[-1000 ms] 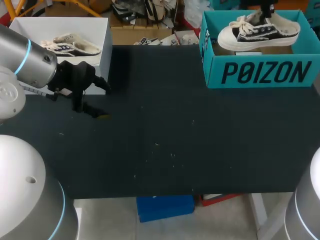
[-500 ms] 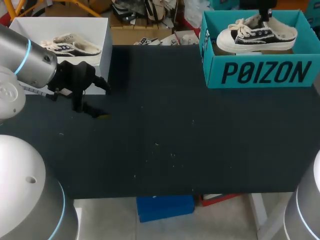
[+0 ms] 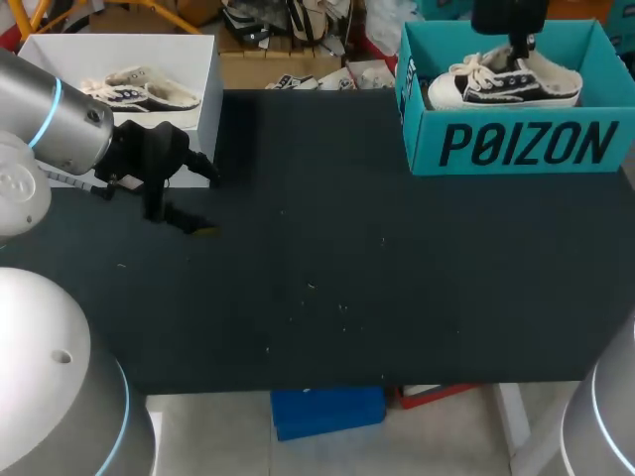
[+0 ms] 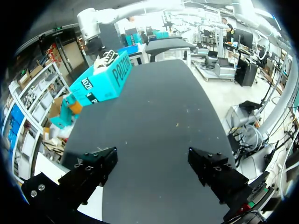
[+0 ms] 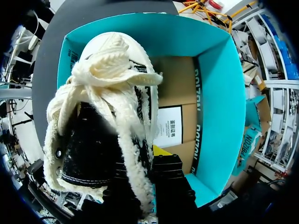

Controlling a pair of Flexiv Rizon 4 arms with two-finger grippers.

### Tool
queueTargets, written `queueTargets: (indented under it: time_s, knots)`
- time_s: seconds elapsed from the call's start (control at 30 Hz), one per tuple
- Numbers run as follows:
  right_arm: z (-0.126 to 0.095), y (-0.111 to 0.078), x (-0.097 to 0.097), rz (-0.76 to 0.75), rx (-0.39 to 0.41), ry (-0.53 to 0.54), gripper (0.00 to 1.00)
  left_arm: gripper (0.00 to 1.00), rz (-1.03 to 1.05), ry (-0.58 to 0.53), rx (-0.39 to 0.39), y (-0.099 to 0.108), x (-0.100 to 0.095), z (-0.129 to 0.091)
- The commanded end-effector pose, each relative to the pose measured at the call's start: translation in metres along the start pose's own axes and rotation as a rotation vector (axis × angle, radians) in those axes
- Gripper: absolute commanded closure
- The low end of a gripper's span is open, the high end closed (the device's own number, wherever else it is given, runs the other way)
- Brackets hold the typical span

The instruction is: Take the shoe out of the shoebox, open the shoe tongue, remove and reinsert the insole, then place the shoe into the shoebox

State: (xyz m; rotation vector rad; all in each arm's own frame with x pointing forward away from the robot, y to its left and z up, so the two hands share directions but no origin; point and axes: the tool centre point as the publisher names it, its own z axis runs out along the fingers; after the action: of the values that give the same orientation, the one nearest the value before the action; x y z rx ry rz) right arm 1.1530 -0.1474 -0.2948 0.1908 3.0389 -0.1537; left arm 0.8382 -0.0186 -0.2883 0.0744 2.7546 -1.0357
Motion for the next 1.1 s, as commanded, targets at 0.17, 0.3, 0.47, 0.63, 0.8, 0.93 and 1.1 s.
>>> queueTargets:
  time_s: [0.17, 0.3, 0.47, 0.63, 0.8, 0.93, 1.1]
  knots:
    - [0.022, 0.003, -0.001, -0.002, -0.023, 0.035, 1.00, 0.00, 0.001, -0.003, -0.001, 0.000, 0.001, 0.001]
    - [0.032, 0.006, -0.001, -0.010, -0.032, 0.051, 1.00, 0.00, 0.001, -0.003, -0.001, 0.000, 0.001, 0.001]
    - [0.044, 0.007, -0.001, -0.016, -0.044, 0.071, 1.00, 0.00, 0.001, -0.003, -0.001, 0.000, 0.001, 0.001]
    - [0.055, 0.007, -0.001, -0.020, -0.048, 0.084, 1.00, 0.00, 0.001, -0.003, -0.001, 0.000, 0.001, 0.001]
    - [0.068, 0.007, 0.000, -0.019, -0.045, 0.100, 1.00, 0.00, 0.001, -0.003, -0.001, 0.000, 0.001, 0.001]
    - [0.077, 0.007, 0.000, -0.023, -0.047, 0.111, 1.00, 0.00, 0.001, -0.003, -0.001, 0.000, 0.001, 0.001]
    - [0.086, 0.009, 0.001, -0.027, -0.053, 0.123, 1.00, 0.00, 0.001, -0.003, -0.001, 0.000, 0.001, 0.001]
